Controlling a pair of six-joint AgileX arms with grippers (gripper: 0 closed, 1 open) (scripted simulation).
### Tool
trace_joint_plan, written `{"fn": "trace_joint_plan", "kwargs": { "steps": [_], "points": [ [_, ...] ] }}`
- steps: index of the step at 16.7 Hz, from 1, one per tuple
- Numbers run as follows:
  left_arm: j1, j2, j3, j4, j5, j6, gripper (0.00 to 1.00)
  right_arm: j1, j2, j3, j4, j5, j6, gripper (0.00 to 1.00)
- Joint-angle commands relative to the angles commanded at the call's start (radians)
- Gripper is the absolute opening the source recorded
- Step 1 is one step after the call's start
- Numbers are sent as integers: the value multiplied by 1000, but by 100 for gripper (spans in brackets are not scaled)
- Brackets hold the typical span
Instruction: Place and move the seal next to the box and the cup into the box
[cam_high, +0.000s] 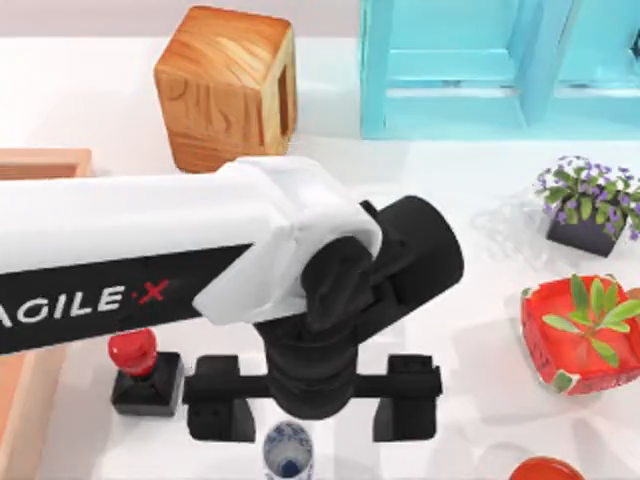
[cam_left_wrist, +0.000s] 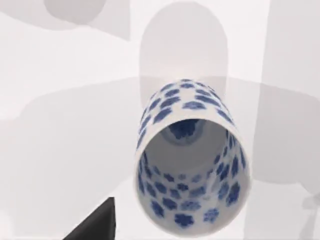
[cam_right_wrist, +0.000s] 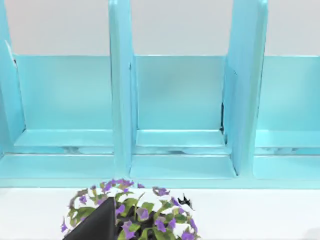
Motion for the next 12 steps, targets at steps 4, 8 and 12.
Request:
{"fn": "trace_joint_plan", "kwargs": {
  "steps": [4,8,12],
  "points": [
    [0,50,-105,162,0,0,100,0,0,0,0,0,0,100],
    [0,68,-141,211,0,0,100,0,0,0,0,0,0,100],
    [0,68,-141,211,0,0,85,0,0,0,0,0,0,100]
  ]
}}
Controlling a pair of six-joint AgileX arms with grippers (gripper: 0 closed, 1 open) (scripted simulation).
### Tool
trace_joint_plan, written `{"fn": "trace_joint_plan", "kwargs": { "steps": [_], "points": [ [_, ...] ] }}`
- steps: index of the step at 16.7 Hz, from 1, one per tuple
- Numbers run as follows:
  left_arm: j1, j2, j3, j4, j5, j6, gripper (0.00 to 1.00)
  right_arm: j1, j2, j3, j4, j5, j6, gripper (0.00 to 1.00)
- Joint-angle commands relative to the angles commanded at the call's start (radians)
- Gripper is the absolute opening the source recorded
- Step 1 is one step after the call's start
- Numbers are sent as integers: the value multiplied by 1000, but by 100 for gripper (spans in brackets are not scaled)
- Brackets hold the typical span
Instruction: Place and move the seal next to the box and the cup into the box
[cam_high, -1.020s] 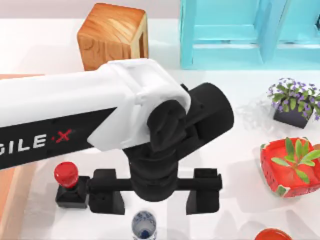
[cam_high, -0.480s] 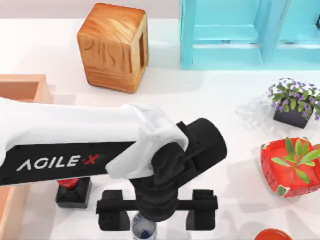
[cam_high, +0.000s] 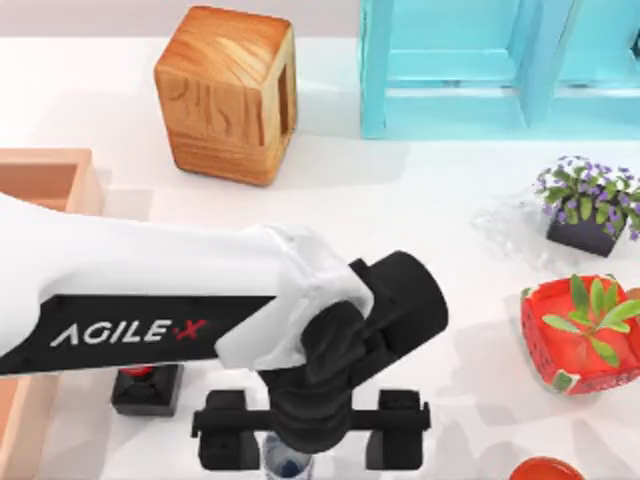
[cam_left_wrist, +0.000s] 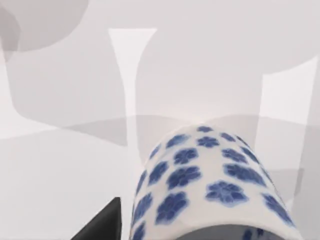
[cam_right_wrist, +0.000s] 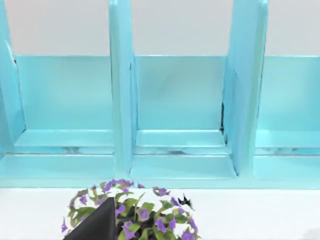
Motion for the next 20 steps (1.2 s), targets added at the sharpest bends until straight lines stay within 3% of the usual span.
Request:
{"fn": "trace_joint_plan", "kwargs": {
  "steps": [11,20],
  "points": [
    [0,0,0,0,0,0,2,0,0,0,0,0,0,100],
    [0,-2,1,0,0,1,0,0,0,0,0,0,0,100]
  ]
}}
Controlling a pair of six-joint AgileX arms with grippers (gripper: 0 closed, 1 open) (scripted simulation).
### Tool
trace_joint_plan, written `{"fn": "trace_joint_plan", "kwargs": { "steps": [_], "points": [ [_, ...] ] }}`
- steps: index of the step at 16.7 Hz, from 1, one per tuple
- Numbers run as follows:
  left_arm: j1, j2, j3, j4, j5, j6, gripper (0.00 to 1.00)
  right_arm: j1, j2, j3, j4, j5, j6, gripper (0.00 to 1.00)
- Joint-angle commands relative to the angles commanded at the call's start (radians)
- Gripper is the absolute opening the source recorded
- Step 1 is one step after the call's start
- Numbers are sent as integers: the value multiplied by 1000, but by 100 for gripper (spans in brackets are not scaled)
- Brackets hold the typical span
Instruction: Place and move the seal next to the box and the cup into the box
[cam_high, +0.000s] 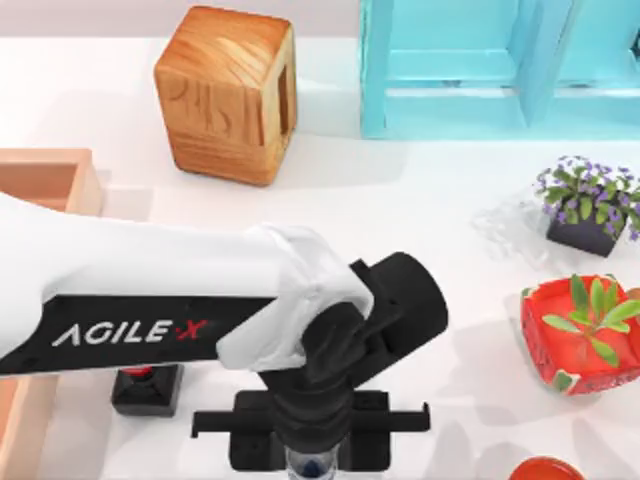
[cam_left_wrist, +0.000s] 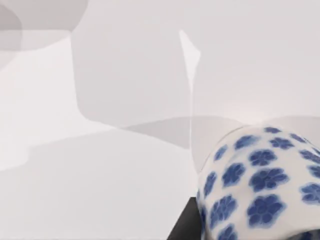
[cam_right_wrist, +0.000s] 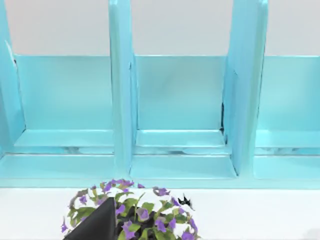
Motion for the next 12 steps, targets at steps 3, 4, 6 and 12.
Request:
{"fn": "trace_joint_plan", "kwargs": {
  "steps": [3,4,6,12],
  "points": [
    [37,-37,0,-39,0,26,0,0,0,0,0,0,0,100],
    [60,-68,0,-69,0,46,0,0,0,0,0,0,0,100],
    [101,-141,-1,-142,0,90,0,0,0,0,0,0,0,100],
    [221,-383,-3,-380,0,219,0,0,0,0,0,0,0,100]
  ]
}}
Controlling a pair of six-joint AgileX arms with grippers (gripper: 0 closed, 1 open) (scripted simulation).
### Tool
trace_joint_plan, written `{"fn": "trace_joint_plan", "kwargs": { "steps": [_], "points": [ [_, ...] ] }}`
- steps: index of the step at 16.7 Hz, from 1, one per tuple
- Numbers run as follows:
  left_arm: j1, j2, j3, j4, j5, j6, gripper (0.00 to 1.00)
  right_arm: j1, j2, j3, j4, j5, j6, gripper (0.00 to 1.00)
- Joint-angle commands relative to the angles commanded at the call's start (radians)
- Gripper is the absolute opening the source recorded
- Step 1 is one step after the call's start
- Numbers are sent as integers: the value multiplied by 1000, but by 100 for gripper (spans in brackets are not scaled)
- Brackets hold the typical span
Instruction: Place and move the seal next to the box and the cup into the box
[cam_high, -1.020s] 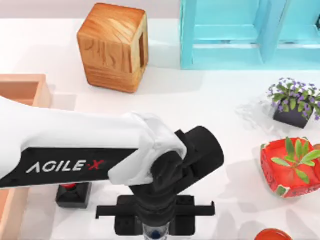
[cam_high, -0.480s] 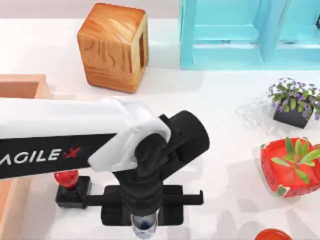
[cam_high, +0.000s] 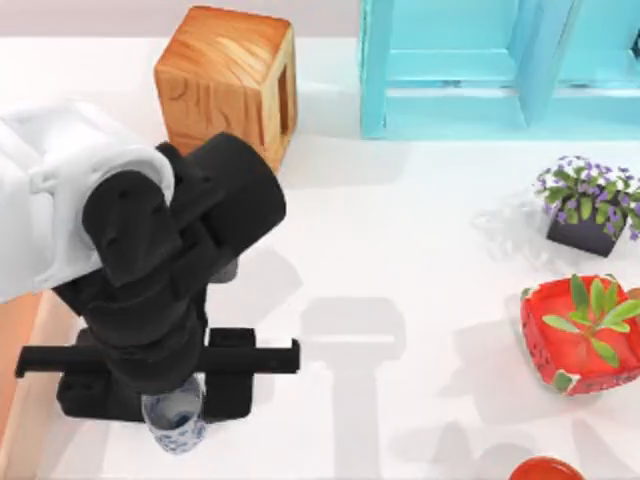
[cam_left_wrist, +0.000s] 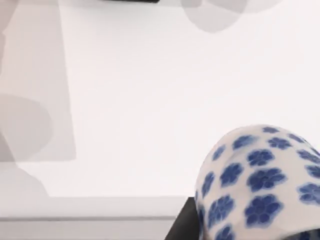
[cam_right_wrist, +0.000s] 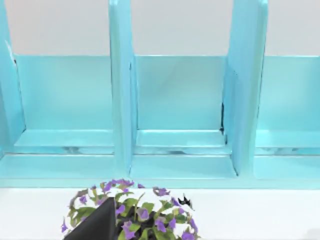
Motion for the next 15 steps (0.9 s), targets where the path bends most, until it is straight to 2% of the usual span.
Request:
{"fn": "trace_joint_plan", "kwargs": {
  "steps": [8,11,15],
  "points": [
    [43,-12,3,-14,-3,46,0,0,0,0,0,0,0,100],
    [153,-16,11,-15,-12,156,0,0,0,0,0,0,0,100],
    [380,-17,17,-18,-36,385,0,0,0,0,0,0,0,100]
  ]
}}
